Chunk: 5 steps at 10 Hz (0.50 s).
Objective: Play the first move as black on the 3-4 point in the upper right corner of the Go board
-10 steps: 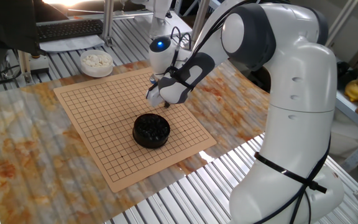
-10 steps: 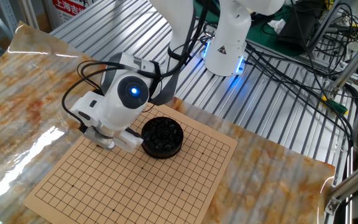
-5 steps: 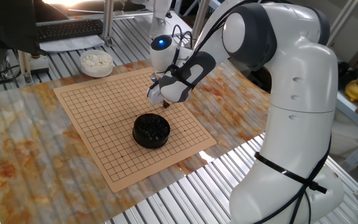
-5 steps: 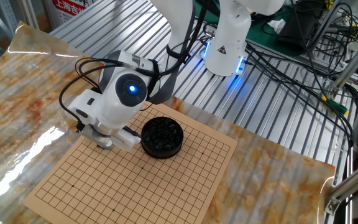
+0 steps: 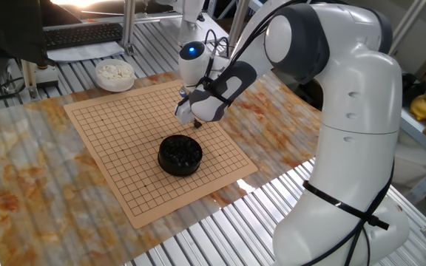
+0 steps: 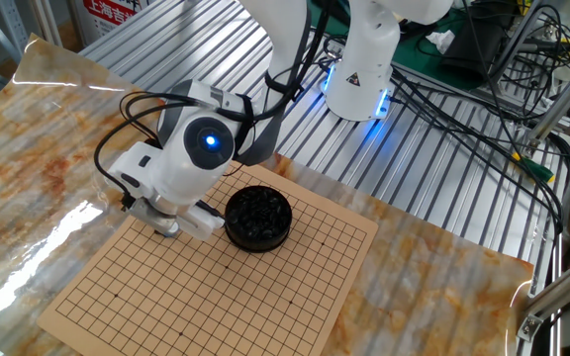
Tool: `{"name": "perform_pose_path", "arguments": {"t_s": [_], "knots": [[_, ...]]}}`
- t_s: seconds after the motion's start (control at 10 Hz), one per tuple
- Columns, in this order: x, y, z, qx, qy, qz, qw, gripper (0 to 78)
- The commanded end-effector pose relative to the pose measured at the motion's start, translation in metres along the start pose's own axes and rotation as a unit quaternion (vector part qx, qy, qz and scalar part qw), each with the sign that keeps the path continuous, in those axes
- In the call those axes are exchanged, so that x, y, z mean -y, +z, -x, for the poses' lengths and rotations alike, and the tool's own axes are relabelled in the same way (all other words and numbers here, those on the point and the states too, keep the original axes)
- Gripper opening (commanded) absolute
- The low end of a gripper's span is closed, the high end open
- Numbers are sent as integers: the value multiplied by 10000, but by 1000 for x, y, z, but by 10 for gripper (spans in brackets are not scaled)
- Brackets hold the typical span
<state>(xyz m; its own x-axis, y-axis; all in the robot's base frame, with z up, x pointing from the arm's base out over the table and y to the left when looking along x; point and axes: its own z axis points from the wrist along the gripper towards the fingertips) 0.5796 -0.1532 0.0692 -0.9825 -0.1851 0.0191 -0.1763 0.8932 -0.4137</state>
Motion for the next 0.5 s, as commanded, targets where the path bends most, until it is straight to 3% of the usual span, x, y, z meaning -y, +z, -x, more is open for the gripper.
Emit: {"name": "perform_pose_path", "arguments": {"t_s": [0.1, 0.5], "knots": [[0, 5, 4, -112, -38, 788, 9968, 775], [1, 5, 5, -126, -50, 856, 9962, 775]]}}
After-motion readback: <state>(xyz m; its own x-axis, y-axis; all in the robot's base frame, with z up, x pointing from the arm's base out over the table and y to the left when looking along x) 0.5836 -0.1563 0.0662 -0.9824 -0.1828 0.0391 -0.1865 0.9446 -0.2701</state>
